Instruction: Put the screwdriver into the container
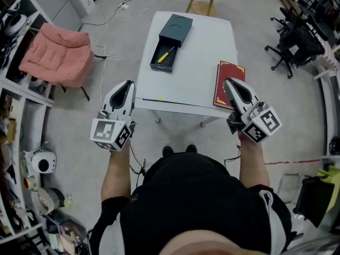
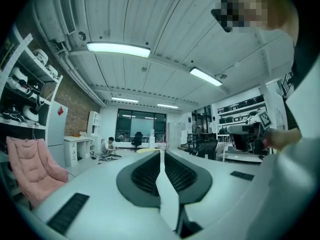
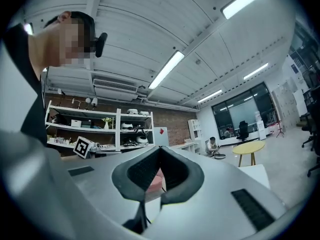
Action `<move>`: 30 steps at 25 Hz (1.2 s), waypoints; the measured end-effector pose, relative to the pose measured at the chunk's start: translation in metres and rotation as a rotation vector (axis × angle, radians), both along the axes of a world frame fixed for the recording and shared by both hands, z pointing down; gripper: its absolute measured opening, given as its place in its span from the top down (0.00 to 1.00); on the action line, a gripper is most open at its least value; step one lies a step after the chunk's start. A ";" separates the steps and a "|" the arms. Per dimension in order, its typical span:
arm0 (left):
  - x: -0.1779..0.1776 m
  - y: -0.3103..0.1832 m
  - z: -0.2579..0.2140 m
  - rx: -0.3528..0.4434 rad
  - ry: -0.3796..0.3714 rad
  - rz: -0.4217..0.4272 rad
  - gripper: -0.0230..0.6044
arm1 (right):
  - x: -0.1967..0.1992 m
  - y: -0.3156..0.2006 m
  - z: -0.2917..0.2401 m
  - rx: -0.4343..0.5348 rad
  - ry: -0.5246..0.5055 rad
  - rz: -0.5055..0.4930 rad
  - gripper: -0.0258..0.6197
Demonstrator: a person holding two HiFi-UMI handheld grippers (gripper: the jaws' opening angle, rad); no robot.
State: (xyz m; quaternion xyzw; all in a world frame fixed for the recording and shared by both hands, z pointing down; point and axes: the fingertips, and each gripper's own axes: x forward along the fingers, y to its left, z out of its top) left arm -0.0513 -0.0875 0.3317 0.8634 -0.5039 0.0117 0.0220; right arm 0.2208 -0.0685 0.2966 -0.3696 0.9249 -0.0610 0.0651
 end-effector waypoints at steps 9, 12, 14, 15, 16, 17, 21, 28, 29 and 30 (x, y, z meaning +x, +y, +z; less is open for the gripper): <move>0.022 -0.046 -0.001 -0.024 -0.026 -0.038 0.91 | 0.031 -0.033 -0.010 0.082 0.020 0.041 0.91; 0.028 -0.051 0.002 -0.050 -0.033 -0.036 0.91 | 0.037 -0.036 -0.006 0.079 0.018 0.043 0.91; 0.028 -0.050 0.004 -0.057 -0.035 -0.048 0.91 | 0.040 -0.039 -0.002 0.071 0.013 0.047 0.91; 0.028 -0.050 0.005 -0.060 -0.035 -0.053 0.91 | 0.042 -0.040 -0.001 0.068 0.010 0.047 0.91; 0.029 -0.049 0.005 -0.060 -0.036 -0.056 0.91 | 0.043 -0.040 0.000 0.066 0.009 0.046 0.91; 0.032 -0.048 0.006 -0.061 -0.041 -0.055 0.91 | 0.045 -0.040 0.002 0.063 0.010 0.044 0.91; 0.039 -0.045 0.005 -0.056 -0.062 -0.044 0.91 | 0.047 -0.038 0.005 0.057 0.017 0.037 0.91; 0.039 -0.041 0.003 -0.052 -0.053 -0.050 0.91 | 0.045 -0.037 0.007 0.056 0.025 0.027 0.91; 0.039 -0.041 0.003 -0.053 -0.051 -0.049 0.91 | 0.044 -0.037 0.007 0.055 0.024 0.027 0.91; 0.039 -0.040 0.003 -0.054 -0.049 -0.049 0.91 | 0.044 -0.036 0.007 0.054 0.024 0.027 0.91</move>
